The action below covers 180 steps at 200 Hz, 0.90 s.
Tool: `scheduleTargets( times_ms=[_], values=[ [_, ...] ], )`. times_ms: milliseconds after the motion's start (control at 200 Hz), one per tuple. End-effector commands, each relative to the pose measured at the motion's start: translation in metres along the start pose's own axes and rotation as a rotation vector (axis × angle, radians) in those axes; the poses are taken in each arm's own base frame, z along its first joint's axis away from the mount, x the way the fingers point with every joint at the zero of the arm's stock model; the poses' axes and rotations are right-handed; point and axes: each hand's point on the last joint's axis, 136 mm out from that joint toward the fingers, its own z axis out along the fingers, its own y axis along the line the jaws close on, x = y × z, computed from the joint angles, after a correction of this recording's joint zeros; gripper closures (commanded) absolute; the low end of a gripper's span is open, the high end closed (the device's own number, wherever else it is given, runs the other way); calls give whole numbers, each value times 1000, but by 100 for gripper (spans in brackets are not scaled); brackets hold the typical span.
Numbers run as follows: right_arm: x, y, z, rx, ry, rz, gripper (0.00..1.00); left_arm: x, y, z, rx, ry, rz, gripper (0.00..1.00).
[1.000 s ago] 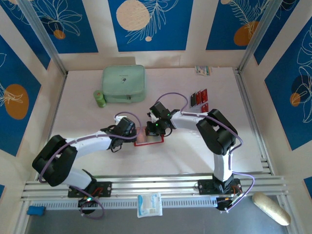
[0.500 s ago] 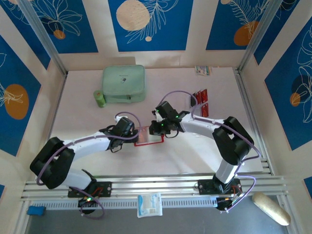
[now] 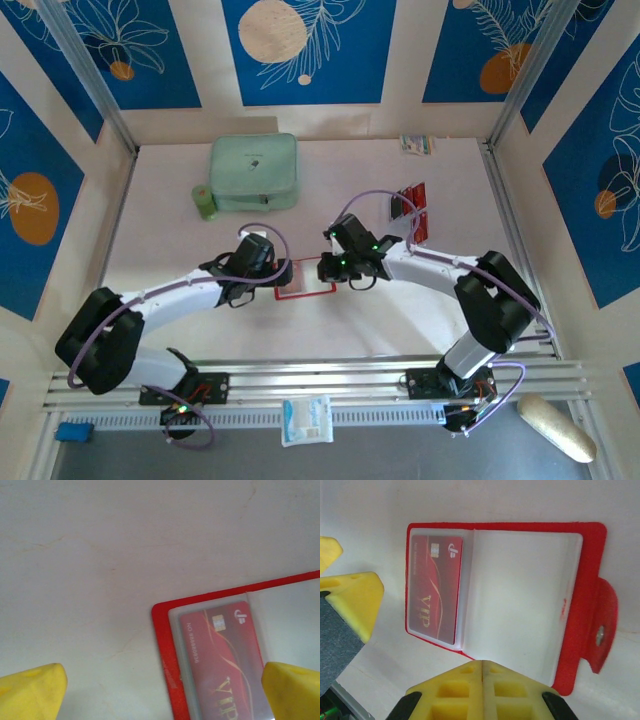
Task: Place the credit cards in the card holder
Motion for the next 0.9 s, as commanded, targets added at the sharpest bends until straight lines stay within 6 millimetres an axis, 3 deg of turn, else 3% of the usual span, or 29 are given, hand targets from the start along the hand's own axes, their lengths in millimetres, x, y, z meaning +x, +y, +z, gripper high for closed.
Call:
scheduleTargets(
  times_ms=[0, 190, 465, 780, 895],
  values=[
    [-4, -13, -10, 34, -26, -3, 96, -18, -14, -8, 58, -32, -21, 0],
    [-12, -20, -12, 11, -30, 19, 94, -18, -20, -6, 84, -18, -27, 0],
    [-20, -13, -6, -61, -16, 34, 94, -17, -25, -2, 99, 1, -36, 0],
    [-2, 1, 16, -83, 46, 17, 94, -15, -27, 9, 99, 7, -42, 0],
    [5, -3, 25, -68, 66, 16, 95, -15, -30, 14, 112, 9, -51, 0]
  ],
)
